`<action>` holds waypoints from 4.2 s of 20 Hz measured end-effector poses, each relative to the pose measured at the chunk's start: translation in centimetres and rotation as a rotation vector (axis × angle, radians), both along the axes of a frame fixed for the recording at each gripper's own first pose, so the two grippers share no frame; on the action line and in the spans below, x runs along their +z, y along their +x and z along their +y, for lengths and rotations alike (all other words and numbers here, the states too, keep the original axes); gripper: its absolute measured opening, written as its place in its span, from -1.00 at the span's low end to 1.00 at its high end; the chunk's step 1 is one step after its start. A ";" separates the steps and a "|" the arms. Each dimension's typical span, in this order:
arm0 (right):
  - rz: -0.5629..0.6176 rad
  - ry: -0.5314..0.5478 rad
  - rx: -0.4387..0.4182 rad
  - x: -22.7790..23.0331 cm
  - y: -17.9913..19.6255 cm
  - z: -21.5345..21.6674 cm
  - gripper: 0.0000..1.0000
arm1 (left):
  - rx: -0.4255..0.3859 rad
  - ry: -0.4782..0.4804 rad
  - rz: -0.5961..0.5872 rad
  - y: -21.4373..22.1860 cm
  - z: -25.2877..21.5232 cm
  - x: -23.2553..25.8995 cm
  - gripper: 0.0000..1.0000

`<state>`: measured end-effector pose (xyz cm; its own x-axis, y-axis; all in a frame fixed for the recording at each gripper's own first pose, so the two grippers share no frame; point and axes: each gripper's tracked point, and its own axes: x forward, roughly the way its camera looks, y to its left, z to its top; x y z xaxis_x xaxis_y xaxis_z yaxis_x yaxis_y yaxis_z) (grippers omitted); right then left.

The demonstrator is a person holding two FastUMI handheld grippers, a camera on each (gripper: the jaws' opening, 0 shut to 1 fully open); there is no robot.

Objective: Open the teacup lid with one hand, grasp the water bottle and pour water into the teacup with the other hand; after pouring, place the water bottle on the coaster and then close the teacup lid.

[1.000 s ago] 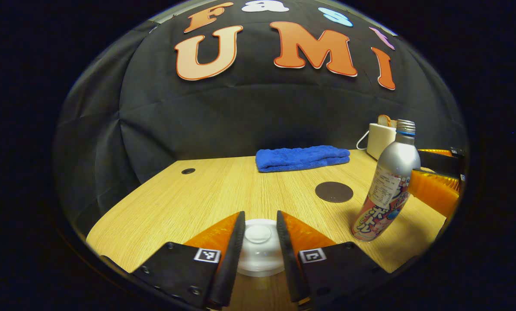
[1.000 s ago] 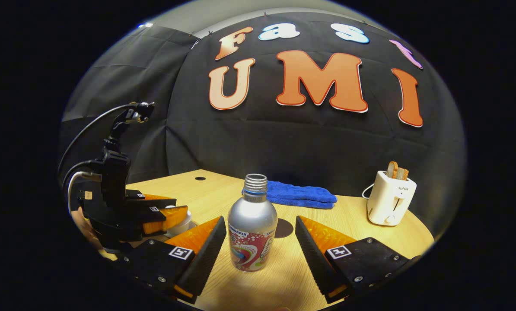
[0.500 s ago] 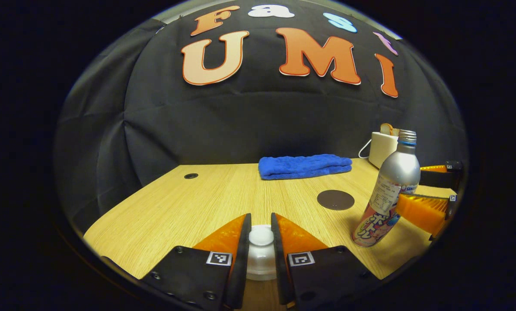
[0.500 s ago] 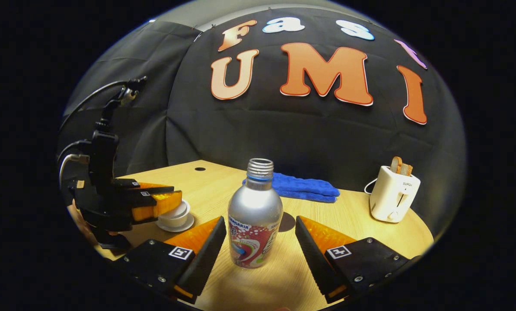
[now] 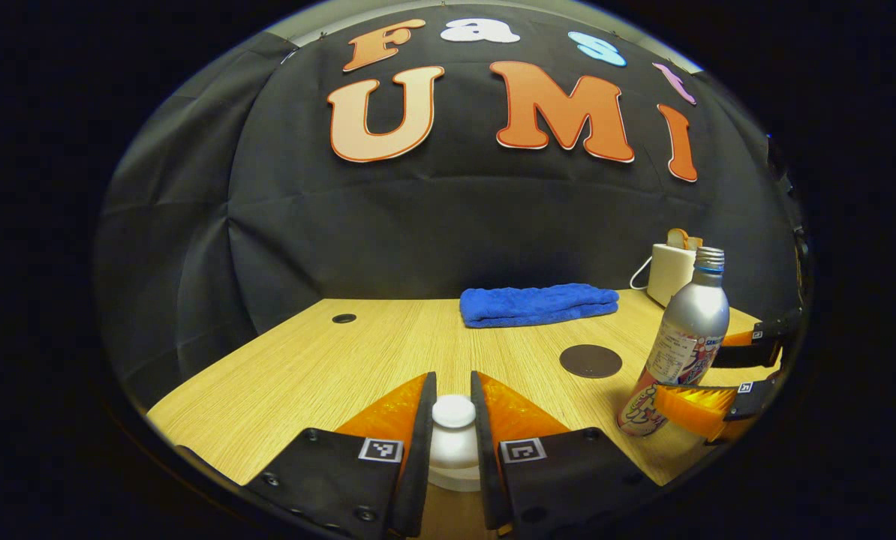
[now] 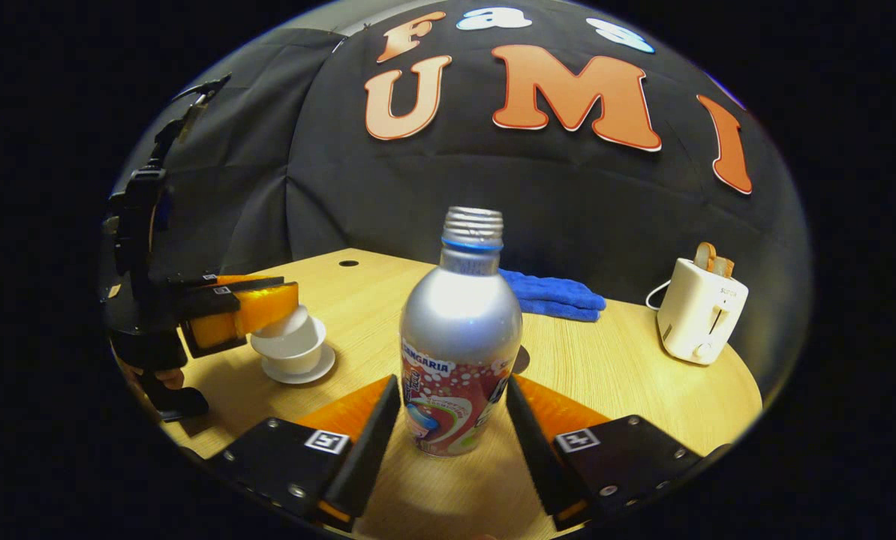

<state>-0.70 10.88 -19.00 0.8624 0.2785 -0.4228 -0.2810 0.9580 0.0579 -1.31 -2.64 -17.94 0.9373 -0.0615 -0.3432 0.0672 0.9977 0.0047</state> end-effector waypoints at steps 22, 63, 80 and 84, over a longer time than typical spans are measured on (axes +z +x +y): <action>-0.365 -0.624 0.035 6.3 4.3 -1.4 0.49 | 0.113 0.007 -0.063 -1.1 7.2 2.4 -0.40; -0.988 -1.592 0.238 12.1 7.1 4.6 0.46 | 0.236 -0.042 -0.043 -3.6 15.3 1.1 -0.33; -1.119 -1.683 0.163 13.2 7.0 4.8 0.46 | 0.226 -0.053 -0.055 -3.9 15.3 1.3 -0.34; -1.146 -1.701 0.137 13.5 7.0 4.9 0.46 | 0.219 -0.051 -0.055 -3.9 15.4 1.3 -0.34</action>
<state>6.25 15.83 -5.50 0.8785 0.3445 0.3310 0.4071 -0.1771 -0.8961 -5.23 12.73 -16.62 0.9472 0.1298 -0.2933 -0.1504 0.9874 -0.0486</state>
